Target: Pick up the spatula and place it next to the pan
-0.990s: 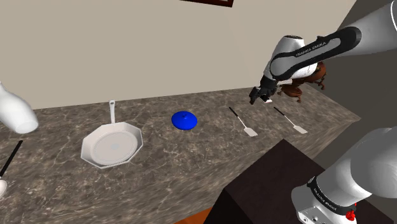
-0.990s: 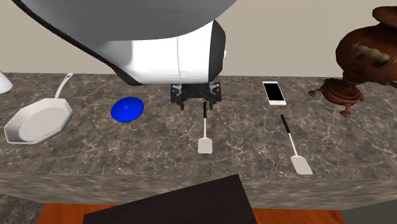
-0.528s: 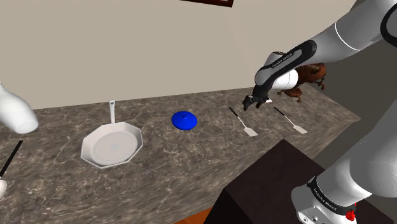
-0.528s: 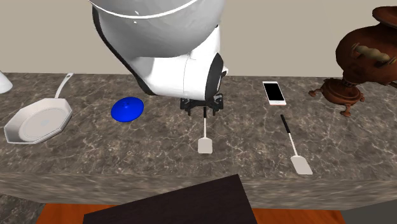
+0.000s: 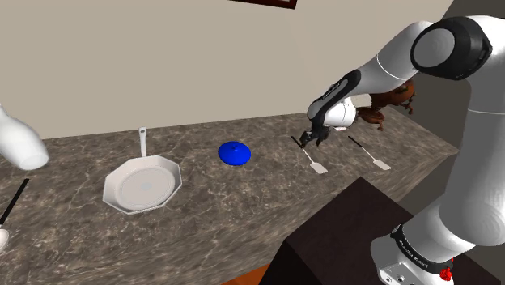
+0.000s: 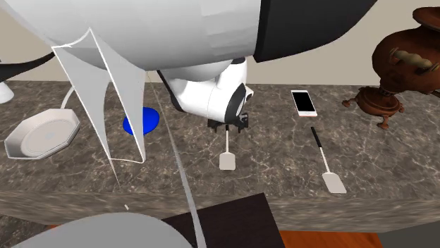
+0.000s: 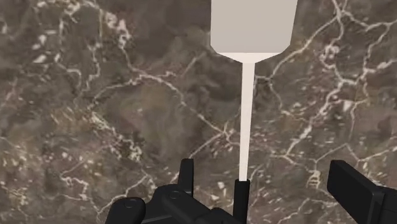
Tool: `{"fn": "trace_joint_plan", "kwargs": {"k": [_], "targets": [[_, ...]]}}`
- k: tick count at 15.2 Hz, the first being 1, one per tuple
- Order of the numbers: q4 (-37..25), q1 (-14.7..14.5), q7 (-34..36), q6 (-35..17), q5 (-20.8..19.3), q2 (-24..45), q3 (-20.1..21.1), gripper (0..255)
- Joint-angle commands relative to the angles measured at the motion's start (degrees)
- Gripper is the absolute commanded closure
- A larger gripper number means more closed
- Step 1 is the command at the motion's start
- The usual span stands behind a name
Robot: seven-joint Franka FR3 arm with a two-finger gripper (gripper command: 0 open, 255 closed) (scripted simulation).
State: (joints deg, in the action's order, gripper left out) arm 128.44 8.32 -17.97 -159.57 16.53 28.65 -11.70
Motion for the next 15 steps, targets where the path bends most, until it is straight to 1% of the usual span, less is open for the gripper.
{"fn": "trace_joint_plan", "kwargs": {"k": [1,7,15], "targets": [[-1.10,0.88,-0.69,-1.16,0.88,2.20,0.96,0],[-3.02,2.41,-1.79,-3.84,2.23,6.69,2.83,0],[-3.01,2.41,-1.78,-3.84,2.22,6.68,2.83,0]]}}
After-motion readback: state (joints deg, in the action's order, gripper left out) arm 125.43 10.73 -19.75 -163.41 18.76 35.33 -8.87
